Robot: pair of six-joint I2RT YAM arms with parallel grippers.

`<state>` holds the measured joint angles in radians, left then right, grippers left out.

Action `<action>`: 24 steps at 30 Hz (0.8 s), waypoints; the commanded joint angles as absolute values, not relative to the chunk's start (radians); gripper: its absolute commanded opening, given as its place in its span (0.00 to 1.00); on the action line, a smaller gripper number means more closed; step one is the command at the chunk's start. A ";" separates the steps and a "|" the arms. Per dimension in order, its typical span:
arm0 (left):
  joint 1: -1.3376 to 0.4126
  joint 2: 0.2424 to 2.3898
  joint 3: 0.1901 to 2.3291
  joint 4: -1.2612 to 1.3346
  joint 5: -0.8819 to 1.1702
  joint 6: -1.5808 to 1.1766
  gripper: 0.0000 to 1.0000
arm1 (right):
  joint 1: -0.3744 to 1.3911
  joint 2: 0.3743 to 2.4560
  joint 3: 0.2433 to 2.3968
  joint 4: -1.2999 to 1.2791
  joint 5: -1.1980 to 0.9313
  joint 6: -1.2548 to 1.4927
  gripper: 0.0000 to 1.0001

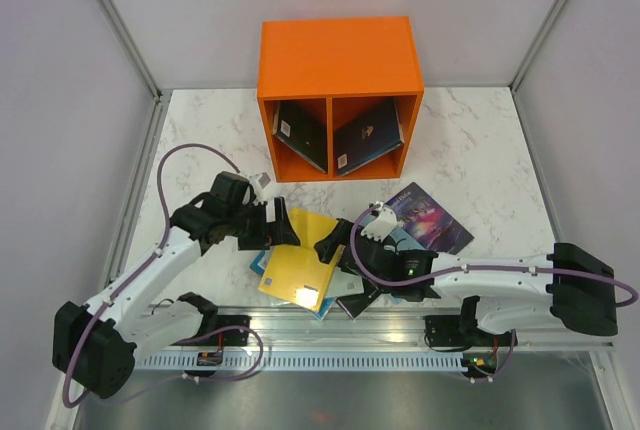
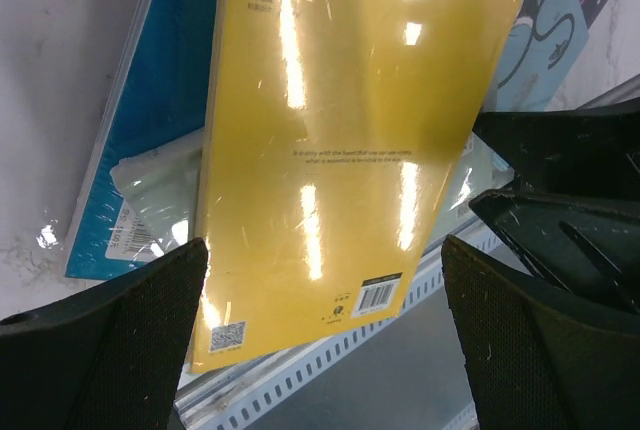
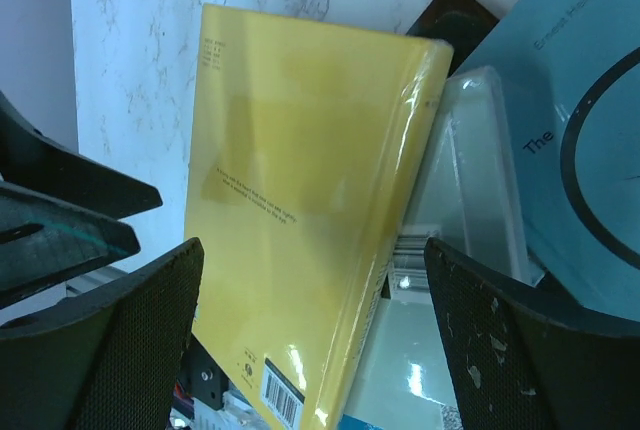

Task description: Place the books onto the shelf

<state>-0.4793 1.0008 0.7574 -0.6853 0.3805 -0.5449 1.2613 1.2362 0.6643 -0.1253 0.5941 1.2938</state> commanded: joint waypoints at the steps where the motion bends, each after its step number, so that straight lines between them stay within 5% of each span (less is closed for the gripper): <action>1: -0.457 1.029 0.730 -0.583 0.440 -0.488 1.00 | 1.287 1.267 0.632 -0.075 0.580 1.394 0.94; 12: -0.445 1.158 0.678 -0.453 0.586 -0.532 1.00 | 1.315 1.413 0.532 0.181 0.554 1.477 0.91; 24: -0.434 1.250 0.690 -0.416 0.597 -0.483 1.00 | 1.339 1.295 0.505 0.247 0.542 1.370 0.59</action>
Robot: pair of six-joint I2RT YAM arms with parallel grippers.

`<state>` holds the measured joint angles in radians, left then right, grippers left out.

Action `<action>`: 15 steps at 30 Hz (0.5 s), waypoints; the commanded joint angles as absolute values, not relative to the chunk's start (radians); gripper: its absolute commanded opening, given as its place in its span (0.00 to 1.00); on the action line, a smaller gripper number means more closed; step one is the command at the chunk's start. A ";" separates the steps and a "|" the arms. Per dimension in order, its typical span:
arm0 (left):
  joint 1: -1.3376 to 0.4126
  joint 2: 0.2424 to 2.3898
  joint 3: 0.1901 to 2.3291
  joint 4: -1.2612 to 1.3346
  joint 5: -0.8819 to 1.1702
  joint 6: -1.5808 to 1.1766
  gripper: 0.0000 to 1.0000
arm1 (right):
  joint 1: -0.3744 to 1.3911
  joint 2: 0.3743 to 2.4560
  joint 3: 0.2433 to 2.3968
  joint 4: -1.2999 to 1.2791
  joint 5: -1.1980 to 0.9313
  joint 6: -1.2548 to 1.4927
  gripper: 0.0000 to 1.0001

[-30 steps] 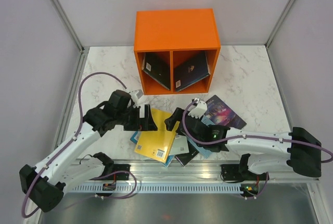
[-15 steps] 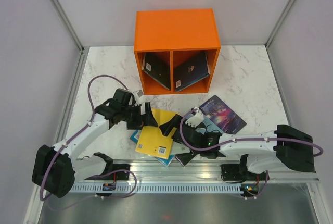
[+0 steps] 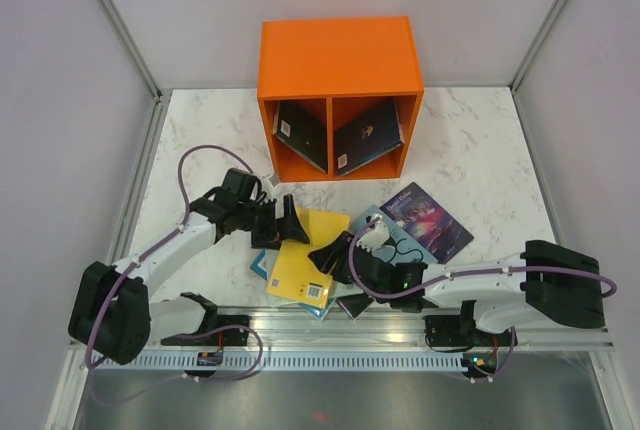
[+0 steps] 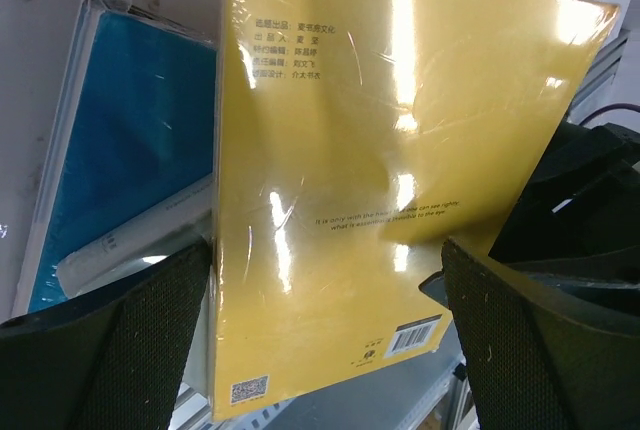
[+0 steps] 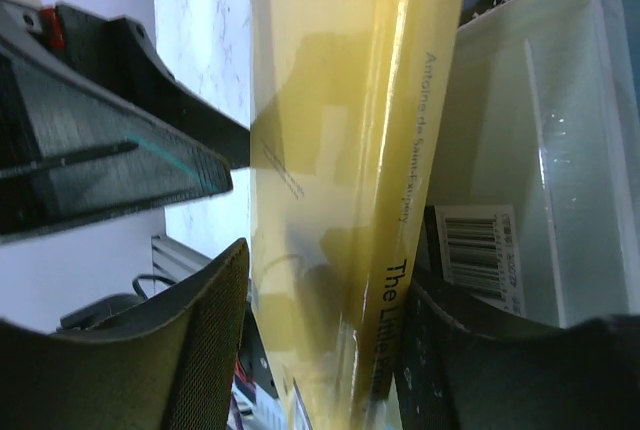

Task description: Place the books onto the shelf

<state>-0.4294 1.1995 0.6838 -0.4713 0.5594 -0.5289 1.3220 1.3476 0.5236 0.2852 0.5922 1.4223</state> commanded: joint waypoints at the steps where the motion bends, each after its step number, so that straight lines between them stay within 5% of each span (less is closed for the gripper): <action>1: -0.433 1.267 0.696 -0.414 0.595 -0.471 1.00 | 1.342 1.279 0.503 0.238 0.534 1.359 0.59; 15: -0.425 1.302 0.700 -0.371 0.644 -0.514 1.00 | 1.344 1.204 0.500 0.184 0.580 1.322 0.50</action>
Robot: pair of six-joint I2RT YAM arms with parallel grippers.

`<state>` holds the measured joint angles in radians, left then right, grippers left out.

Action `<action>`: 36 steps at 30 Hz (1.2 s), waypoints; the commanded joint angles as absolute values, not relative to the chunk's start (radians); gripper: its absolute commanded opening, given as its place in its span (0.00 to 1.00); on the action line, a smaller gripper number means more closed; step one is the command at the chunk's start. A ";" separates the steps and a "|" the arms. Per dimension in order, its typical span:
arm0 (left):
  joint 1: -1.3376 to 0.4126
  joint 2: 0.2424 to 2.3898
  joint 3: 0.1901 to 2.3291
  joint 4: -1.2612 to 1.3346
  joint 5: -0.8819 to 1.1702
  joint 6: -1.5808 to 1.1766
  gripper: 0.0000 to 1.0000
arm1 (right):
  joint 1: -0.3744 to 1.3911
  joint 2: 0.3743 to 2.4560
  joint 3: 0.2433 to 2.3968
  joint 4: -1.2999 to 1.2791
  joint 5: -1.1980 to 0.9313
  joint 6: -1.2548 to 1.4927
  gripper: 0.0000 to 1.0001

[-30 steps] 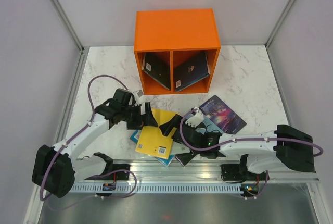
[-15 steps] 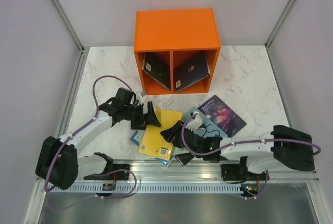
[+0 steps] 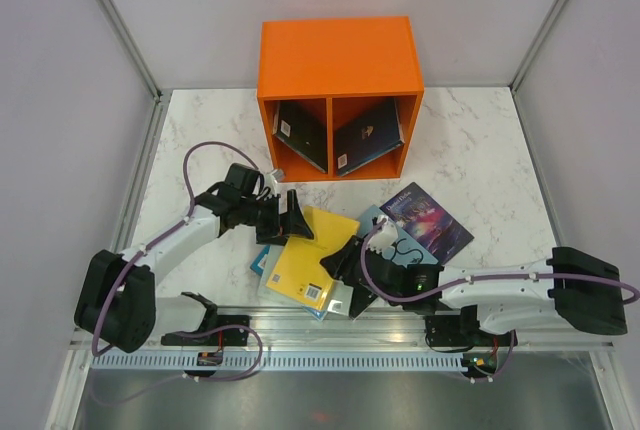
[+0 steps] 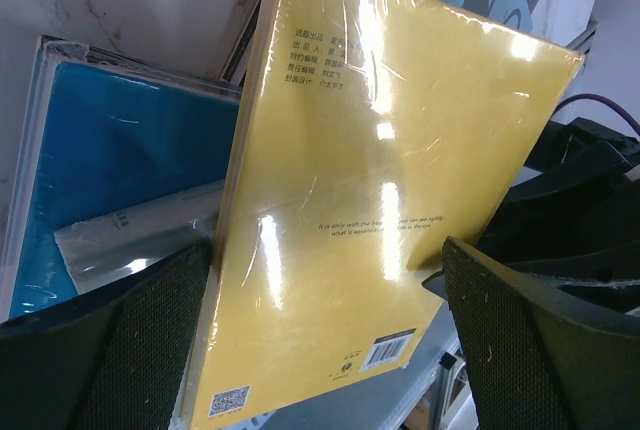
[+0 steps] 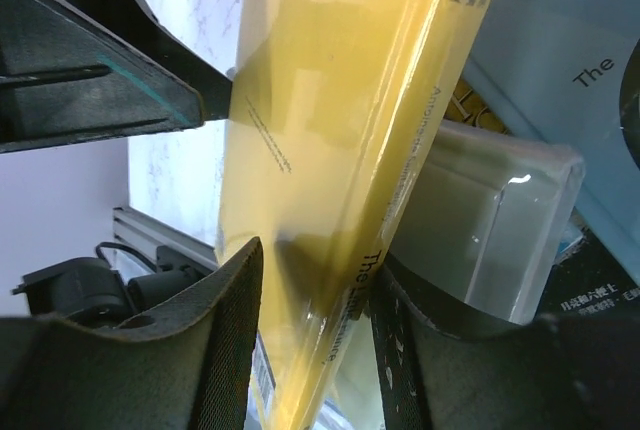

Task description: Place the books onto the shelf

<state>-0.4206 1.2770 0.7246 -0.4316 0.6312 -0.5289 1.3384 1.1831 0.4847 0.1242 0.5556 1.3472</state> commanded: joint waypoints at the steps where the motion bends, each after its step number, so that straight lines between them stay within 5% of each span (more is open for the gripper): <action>1: -0.425 1.302 0.696 -0.365 0.649 -0.517 1.00 | 1.344 1.219 0.511 0.201 0.569 1.313 0.50; 5: -0.426 1.302 0.689 -0.357 0.667 -0.528 1.00 | 1.344 1.323 0.555 0.282 0.531 1.281 0.42; 9: -0.426 1.302 0.680 -0.356 0.676 -0.531 1.00 | 1.344 1.371 0.591 0.319 0.522 1.264 0.18; 10: -0.425 1.295 0.678 -0.356 0.678 -0.529 1.00 | 1.344 1.371 0.597 0.324 0.520 1.259 0.00; 18: -0.422 1.177 0.722 -0.465 0.560 -0.502 1.00 | 1.344 1.177 0.574 0.180 0.615 1.262 0.00; 26: -0.422 0.993 0.710 -0.526 0.482 -0.548 1.00 | 1.342 0.847 0.644 -0.262 0.984 1.308 0.00; 36: -0.422 0.943 0.693 -0.564 0.463 -0.526 1.00 | 1.217 0.883 0.830 -0.385 1.180 1.218 0.00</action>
<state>-0.4213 0.9615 0.6941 -0.5522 0.4770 -0.5304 1.2648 0.8516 0.7319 -0.3939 1.0657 1.2682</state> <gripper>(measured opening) 0.997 0.208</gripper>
